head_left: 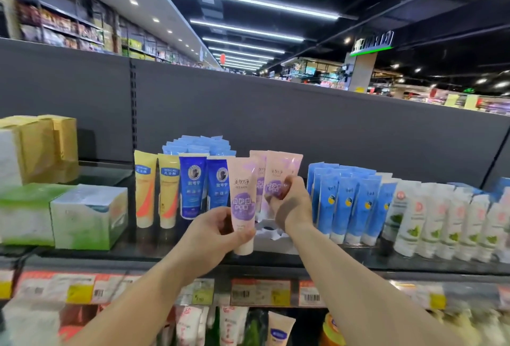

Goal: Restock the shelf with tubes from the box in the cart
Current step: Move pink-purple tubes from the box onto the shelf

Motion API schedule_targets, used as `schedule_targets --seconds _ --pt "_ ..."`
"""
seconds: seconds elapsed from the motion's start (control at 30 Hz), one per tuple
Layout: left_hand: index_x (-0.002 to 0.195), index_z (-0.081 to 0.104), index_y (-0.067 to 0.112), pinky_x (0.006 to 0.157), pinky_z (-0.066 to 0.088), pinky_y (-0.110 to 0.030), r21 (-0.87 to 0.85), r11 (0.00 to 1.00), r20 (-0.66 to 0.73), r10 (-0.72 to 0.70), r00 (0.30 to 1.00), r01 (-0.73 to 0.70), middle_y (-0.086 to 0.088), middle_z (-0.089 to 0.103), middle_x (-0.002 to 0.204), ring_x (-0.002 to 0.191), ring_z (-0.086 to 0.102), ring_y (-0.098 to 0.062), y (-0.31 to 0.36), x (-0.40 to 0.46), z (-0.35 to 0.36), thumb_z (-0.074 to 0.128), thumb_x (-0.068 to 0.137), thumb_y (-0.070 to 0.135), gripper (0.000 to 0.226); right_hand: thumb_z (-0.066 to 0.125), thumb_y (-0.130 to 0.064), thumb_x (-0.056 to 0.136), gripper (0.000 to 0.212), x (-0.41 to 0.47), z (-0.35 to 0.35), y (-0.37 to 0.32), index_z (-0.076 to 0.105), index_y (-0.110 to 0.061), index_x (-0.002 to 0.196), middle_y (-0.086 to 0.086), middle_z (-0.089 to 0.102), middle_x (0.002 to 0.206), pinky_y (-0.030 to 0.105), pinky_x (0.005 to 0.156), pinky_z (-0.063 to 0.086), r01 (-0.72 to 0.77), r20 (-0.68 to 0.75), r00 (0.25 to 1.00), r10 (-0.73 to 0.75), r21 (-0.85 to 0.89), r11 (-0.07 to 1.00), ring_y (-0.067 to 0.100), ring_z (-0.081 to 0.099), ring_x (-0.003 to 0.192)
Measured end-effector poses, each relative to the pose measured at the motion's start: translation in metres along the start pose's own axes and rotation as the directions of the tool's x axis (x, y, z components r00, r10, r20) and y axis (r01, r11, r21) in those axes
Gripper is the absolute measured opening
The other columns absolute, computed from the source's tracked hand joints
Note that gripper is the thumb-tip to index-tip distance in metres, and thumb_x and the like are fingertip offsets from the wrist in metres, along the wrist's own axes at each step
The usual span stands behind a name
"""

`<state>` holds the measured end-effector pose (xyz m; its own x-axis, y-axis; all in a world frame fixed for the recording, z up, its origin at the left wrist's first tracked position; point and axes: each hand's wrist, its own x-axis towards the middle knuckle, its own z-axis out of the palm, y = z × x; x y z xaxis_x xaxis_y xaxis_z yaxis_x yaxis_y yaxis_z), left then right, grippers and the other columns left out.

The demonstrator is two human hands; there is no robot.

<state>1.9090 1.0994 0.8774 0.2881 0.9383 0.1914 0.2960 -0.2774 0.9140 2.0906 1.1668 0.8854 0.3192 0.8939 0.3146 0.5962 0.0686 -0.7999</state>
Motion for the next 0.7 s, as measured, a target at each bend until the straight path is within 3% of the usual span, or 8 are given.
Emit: schedule_targets --seconds 0.17,0.27,0.4,0.47,0.53,0.6,0.7 --pt "0.100 0.057 0.042 0.068 0.047 -0.015 -0.008 1.000 0.004 0.006 1.000 -0.006 0.019 0.068 0.097 0.091 0.064 0.001 -0.001 0.000 0.002 0.069 0.083 0.036 0.022 0.069 -0.022 0.086 0.039 0.003 0.006 0.007 0.037 -0.025 0.108 -0.006 0.055 0.109 0.021 0.083 0.047 -0.038 -0.023 0.999 0.039 0.053 0.998 0.011 0.055 0.092" --pt "0.100 0.059 0.041 0.066 0.049 -0.015 -0.023 1.000 0.001 0.014 1.000 -0.014 0.019 0.069 0.095 0.089 0.065 0.001 -0.001 0.000 0.002 0.070 0.082 0.036 0.022 0.072 -0.024 0.083 0.041 0.005 0.005 0.008 0.039 -0.025 0.107 -0.005 0.056 0.107 0.022 0.077 0.048 -0.051 -0.055 0.997 0.053 0.045 0.998 0.012 0.056 0.093" --pt "0.100 0.059 0.037 0.059 0.052 -0.013 -0.023 0.999 -0.014 0.037 0.999 -0.038 0.014 0.070 0.092 0.081 0.067 0.001 0.003 0.005 0.005 0.071 0.081 0.037 0.023 0.063 -0.032 0.091 0.018 -0.010 -0.007 -0.002 0.050 -0.020 0.093 -0.001 0.060 0.088 0.027 0.069 0.051 0.057 -0.180 0.983 -0.027 0.163 0.985 0.015 0.059 0.081" --pt "0.100 0.058 0.038 0.064 0.056 -0.020 0.003 0.999 -0.029 0.036 0.999 -0.036 0.015 0.069 0.093 0.080 0.068 -0.003 0.004 0.010 0.007 0.071 0.079 0.041 0.025 0.051 -0.040 0.097 0.027 -0.023 -0.018 -0.016 0.055 -0.017 0.084 -0.004 0.061 0.075 0.026 0.064 0.049 0.087 -0.045 0.996 -0.076 0.392 0.916 0.011 0.058 0.071" --pt "0.102 0.059 0.036 0.073 0.059 -0.028 0.021 0.999 -0.034 0.040 0.999 -0.039 0.014 0.068 0.093 0.084 0.067 -0.007 0.005 0.015 0.010 0.071 0.079 0.041 0.026 0.049 -0.044 0.095 0.028 -0.036 -0.027 -0.030 0.059 -0.020 0.084 -0.014 0.063 0.069 0.017 0.059 0.047 0.081 0.175 0.967 -0.185 0.479 0.874 0.003 0.060 0.066" --pt "0.101 0.060 0.034 0.075 0.056 -0.025 0.051 0.997 -0.045 0.052 0.998 -0.049 0.012 0.068 0.092 0.086 0.066 -0.006 0.006 0.018 0.013 0.071 0.081 0.040 0.024 0.059 -0.039 0.091 0.010 -0.040 -0.027 -0.034 0.057 -0.029 0.092 -0.023 0.062 0.079 0.011 0.058 0.047 0.138 0.298 0.921 -0.250 0.351 0.926 0.000 0.063 0.076" --pt "0.110 0.057 0.034 0.071 0.046 -0.014 0.074 0.996 -0.057 0.053 0.997 -0.048 0.017 0.065 0.099 0.093 0.061 -0.004 0.008 0.022 0.015 0.073 0.081 0.036 0.034 0.070 -0.035 0.085 0.023 -0.035 -0.024 -0.031 0.053 -0.030 0.100 -0.027 0.055 0.088 0.008 0.057 0.044 0.235 0.176 0.949 -0.262 0.163 0.958 0.000 0.059 0.079"
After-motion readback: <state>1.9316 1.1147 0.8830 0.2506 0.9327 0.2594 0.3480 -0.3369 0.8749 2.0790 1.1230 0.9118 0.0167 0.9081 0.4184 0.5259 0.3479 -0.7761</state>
